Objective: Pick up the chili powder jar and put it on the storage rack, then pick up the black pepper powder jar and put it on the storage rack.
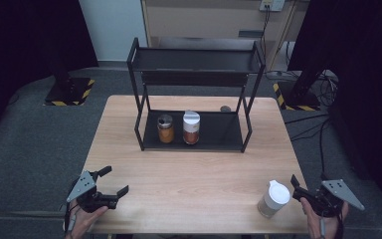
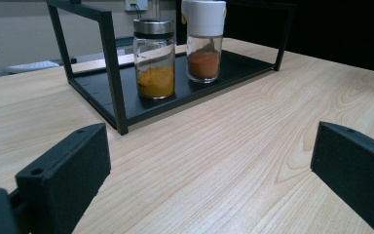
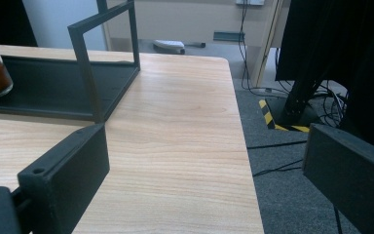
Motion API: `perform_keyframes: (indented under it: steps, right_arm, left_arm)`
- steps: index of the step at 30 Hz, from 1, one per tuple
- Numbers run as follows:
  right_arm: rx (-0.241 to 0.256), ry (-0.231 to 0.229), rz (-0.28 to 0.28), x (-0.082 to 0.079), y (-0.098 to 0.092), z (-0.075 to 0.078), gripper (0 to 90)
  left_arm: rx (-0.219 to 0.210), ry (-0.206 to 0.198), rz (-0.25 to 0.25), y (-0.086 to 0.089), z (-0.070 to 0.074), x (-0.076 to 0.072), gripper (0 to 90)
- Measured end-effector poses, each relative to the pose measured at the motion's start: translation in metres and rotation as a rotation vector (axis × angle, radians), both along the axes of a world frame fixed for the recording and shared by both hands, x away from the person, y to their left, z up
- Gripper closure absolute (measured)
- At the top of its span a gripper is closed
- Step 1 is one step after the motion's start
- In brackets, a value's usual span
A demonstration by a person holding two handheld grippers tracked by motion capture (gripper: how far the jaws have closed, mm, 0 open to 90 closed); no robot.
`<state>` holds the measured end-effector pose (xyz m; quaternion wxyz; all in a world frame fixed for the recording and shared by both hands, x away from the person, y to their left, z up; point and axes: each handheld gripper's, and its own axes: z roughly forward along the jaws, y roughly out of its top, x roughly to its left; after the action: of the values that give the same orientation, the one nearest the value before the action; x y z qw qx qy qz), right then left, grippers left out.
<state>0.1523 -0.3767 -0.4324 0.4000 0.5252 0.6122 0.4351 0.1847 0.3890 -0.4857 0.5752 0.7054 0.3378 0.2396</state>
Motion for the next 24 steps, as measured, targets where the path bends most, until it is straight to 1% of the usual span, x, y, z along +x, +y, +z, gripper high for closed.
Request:
perform_keyframes:
  steps: [6,10,14,17,20,24]
  right_arm:
    - [0.002,-0.013,0.000,-0.001,-0.001,0.004,3.2]
    - [0.004,-0.014,0.010,-0.001,-0.001,0.008,3.1]
    - [0.023,-0.020,0.025,-0.002,-0.003,0.012,2.9]
    - [0.015,-0.024,0.039,-0.002,-0.003,0.017,2.9]
    - [0.036,-0.026,0.062,-0.002,-0.007,0.021,2.7]
    - [0.032,-0.031,0.081,-0.002,-0.008,0.026,2.6]
  left_arm:
    - [0.001,0.000,0.000,0.000,0.000,0.000,0.0]
    - [0.000,0.001,0.000,0.000,0.000,0.000,0.0]
    - [0.002,0.001,0.000,0.000,0.000,0.000,0.0]
    - [0.000,0.002,0.002,0.000,0.000,0.000,0.0]
    - [0.000,0.003,0.003,0.000,0.000,0.000,0.0]
    - [-0.001,0.004,0.004,0.000,0.000,0.000,0.0]
